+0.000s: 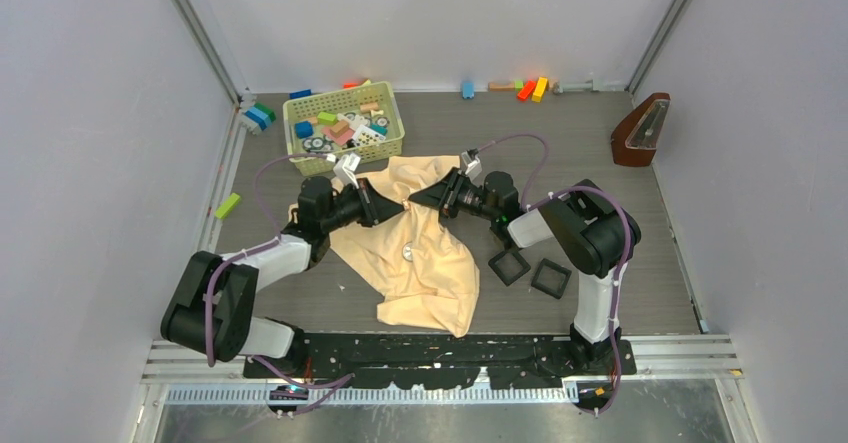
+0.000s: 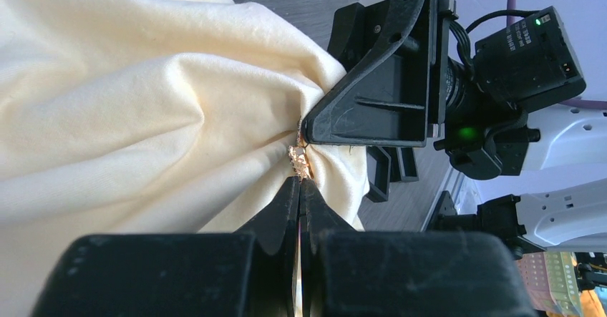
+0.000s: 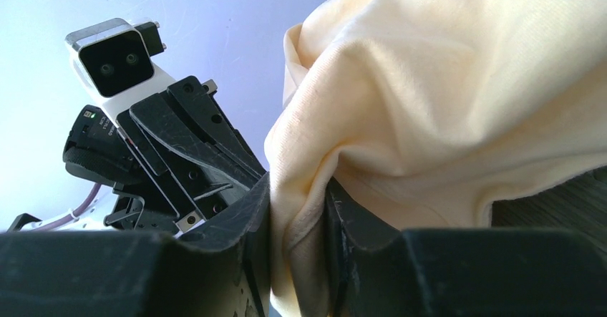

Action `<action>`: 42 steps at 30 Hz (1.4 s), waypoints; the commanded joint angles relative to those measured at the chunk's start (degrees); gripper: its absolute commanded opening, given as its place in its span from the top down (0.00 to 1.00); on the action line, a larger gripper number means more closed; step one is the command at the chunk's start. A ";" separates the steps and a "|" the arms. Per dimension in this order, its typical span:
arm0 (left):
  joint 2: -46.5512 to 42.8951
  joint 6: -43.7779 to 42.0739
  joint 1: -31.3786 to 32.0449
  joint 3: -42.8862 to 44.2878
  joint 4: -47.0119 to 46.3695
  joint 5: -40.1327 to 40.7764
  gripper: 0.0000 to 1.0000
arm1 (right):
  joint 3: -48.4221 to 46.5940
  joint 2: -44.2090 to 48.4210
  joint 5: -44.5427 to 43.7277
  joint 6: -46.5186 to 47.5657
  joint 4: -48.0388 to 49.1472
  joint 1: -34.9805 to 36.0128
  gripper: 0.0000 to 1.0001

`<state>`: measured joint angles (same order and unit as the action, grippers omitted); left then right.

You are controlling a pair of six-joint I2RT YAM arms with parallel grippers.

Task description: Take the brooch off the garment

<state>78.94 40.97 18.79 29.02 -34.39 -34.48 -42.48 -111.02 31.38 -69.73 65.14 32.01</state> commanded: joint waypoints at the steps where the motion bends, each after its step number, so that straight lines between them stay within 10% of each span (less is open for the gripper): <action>1: -2.02 -1.86 0.37 1.31 0.65 0.70 1.00 | -0.79 1.14 -0.53 1.58 2.20 -0.14 0.69; 20: -2.40 -1.78 0.37 1.54 1.64 1.47 1.00 | -3.46 6.71 -2.05 17.02 -15.30 3.22 0.71; 34: -6.71 -7.57 0.29 3.08 15.78 13.14 1.00 | -1.13 7.29 -1.79 14.98 -10.57 2.04 0.44; 42: -8.21 -11.12 0.71 4.93 21.80 17.01 1.00 | -1.85 7.61 -2.72 16.26 -13.96 2.05 0.73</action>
<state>71.66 33.34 18.92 31.09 -15.99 -20.95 -43.59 -106.32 29.56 -55.02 50.13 34.06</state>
